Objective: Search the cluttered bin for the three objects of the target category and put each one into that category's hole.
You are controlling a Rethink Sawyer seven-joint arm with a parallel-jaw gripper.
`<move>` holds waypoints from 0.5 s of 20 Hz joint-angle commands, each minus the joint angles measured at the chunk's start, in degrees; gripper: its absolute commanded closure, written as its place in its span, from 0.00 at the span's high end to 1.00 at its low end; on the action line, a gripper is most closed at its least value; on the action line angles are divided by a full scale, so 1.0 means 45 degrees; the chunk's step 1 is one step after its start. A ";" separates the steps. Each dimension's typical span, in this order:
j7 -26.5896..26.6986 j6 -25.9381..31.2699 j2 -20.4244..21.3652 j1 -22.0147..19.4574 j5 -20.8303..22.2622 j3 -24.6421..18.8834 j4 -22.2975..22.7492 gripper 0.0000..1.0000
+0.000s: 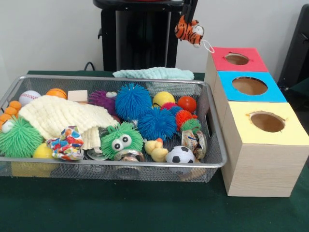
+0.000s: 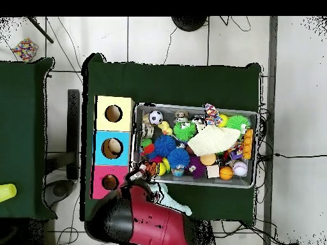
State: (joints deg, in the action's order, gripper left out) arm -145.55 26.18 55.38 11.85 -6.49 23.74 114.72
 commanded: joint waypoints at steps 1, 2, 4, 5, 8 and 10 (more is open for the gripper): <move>-0.3519 -0.0357 -0.0493 0.0741 -0.1426 -0.0755 0.1418 0.00; -0.3680 -0.0162 -0.0511 0.0980 -0.1547 -0.0649 0.1326 0.00; -0.3944 0.0144 -0.0593 0.1462 -0.1787 -0.0423 0.1123 0.00; -0.4077 0.0330 -0.0655 0.1720 -0.1897 -0.0274 0.0980 0.00; -0.4533 0.0604 -0.0929 0.2404 -0.2237 0.0019 0.0638 0.00; -0.4753 0.0541 -0.1156 0.2748 -0.2521 0.0078 0.0520 0.00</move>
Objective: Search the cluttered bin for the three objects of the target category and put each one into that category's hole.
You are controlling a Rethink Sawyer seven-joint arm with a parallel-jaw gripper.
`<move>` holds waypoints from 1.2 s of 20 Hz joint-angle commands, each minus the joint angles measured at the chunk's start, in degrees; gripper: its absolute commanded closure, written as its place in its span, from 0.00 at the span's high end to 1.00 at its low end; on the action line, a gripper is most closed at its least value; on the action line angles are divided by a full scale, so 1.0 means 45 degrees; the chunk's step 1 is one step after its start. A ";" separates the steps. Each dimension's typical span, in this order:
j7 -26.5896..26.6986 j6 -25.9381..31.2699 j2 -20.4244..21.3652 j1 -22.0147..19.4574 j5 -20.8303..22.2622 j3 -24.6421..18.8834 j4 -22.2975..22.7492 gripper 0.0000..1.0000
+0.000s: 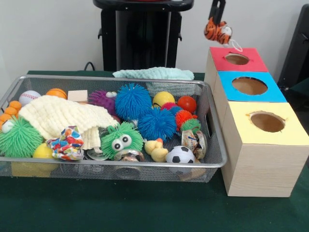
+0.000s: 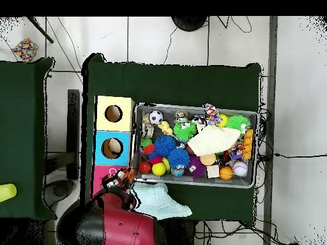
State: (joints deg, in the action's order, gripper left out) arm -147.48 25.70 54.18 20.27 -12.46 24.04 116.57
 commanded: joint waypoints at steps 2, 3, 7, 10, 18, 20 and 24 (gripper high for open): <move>-0.4448 0.0417 -0.1179 0.1128 -0.1494 0.0009 0.0072 0.00; -0.4464 0.0151 -0.1363 0.1162 -0.1670 -0.0090 0.0119 0.00; -0.4150 -0.1656 -0.2295 0.0659 -0.2244 -0.0911 0.0565 0.00; -0.3738 -0.2824 -0.2897 0.0041 -0.2427 -0.1552 0.0772 0.00; -0.3603 -0.3954 -0.3937 -0.0057 -0.3023 -0.1839 0.0471 0.00; -0.3666 -0.4080 -0.4075 -0.0009 -0.3277 -0.2019 0.0429 0.00; -0.3634 -0.3758 -0.3784 0.0069 -0.3657 -0.2354 0.0579 0.00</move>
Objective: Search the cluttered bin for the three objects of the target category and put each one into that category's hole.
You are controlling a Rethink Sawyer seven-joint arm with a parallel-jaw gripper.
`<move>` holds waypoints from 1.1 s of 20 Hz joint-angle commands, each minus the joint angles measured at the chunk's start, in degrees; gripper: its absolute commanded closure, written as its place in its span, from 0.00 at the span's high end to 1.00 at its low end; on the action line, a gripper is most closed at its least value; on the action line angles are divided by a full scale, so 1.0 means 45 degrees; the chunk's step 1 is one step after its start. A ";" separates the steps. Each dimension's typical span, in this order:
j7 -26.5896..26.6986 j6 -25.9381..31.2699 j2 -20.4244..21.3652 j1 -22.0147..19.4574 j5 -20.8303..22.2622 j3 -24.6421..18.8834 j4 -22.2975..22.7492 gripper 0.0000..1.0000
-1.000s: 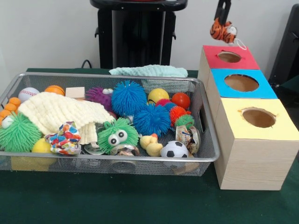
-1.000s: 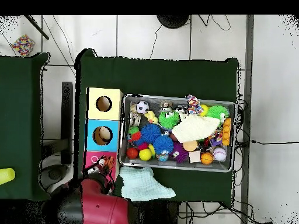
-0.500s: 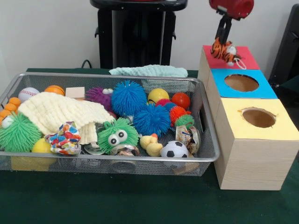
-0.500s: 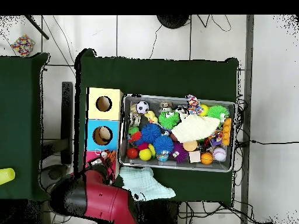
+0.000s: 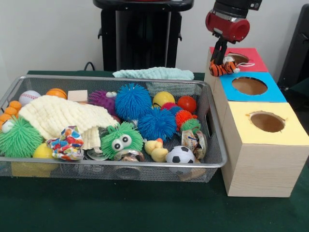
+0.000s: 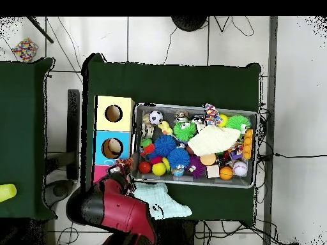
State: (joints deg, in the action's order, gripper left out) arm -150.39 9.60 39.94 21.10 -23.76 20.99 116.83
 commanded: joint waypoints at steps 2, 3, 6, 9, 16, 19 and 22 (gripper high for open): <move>-0.2906 0.0334 -0.0359 0.0078 -0.1253 -0.1530 0.0524 0.00; -0.2861 0.0561 -0.0235 0.0151 -0.1285 -0.1443 0.0532 0.00; -0.2873 0.1195 0.0113 0.0488 -0.1377 -0.1152 0.0594 0.00; -0.2873 0.1253 0.0514 0.0473 -0.1561 -0.1402 0.1039 0.00; -0.3218 0.1462 0.0991 0.0910 -0.2214 -0.1589 0.1516 0.00; -0.3135 0.0882 0.0678 0.0829 -0.2498 -0.1931 0.1596 0.00; -0.3030 0.0600 0.0224 0.0971 -0.2533 -0.1759 0.1650 0.00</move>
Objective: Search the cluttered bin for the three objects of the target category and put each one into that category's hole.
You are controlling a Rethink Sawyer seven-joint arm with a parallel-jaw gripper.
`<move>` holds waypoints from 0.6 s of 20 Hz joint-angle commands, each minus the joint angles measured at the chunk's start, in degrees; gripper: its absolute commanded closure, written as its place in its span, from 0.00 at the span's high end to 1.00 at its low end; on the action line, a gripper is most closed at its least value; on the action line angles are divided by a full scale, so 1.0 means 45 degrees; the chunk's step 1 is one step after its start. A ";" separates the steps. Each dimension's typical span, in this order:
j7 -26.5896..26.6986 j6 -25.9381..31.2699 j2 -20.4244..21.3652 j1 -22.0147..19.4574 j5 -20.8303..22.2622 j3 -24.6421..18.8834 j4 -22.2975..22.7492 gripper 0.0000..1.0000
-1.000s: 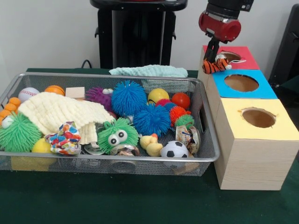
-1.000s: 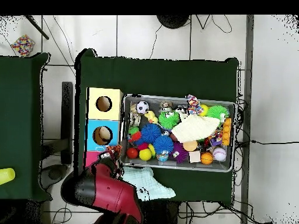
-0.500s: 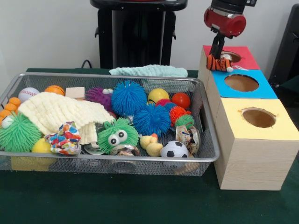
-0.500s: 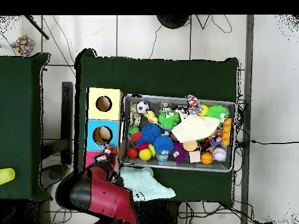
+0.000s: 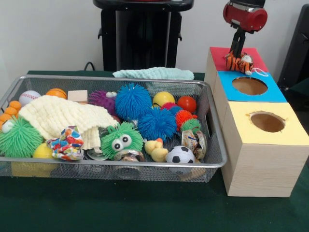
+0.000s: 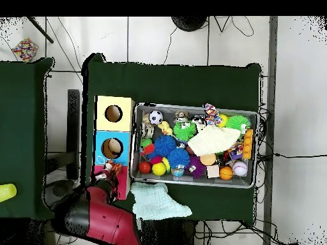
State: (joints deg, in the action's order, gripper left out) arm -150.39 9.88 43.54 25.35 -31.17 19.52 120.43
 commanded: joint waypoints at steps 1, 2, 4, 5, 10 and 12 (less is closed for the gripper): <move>-0.2984 0.0321 -0.0581 -0.0076 -0.0918 -0.1552 0.1066 0.00; -0.2975 0.0158 -0.0602 -0.0087 -0.0945 -0.1605 0.1210 0.00; -0.3035 0.0068 -0.0664 0.0131 -0.0997 -0.1501 0.1326 0.00; -0.3042 -0.0034 -0.0639 0.0149 -0.1030 -0.1559 0.1448 0.00; -0.3000 -0.0906 -0.0658 -0.0135 -0.1009 -0.2086 0.2063 0.00; -0.2908 -0.1189 -0.0632 -0.0350 -0.0894 -0.2293 0.2327 0.00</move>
State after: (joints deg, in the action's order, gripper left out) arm -150.40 8.53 42.78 25.66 -33.08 16.57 124.42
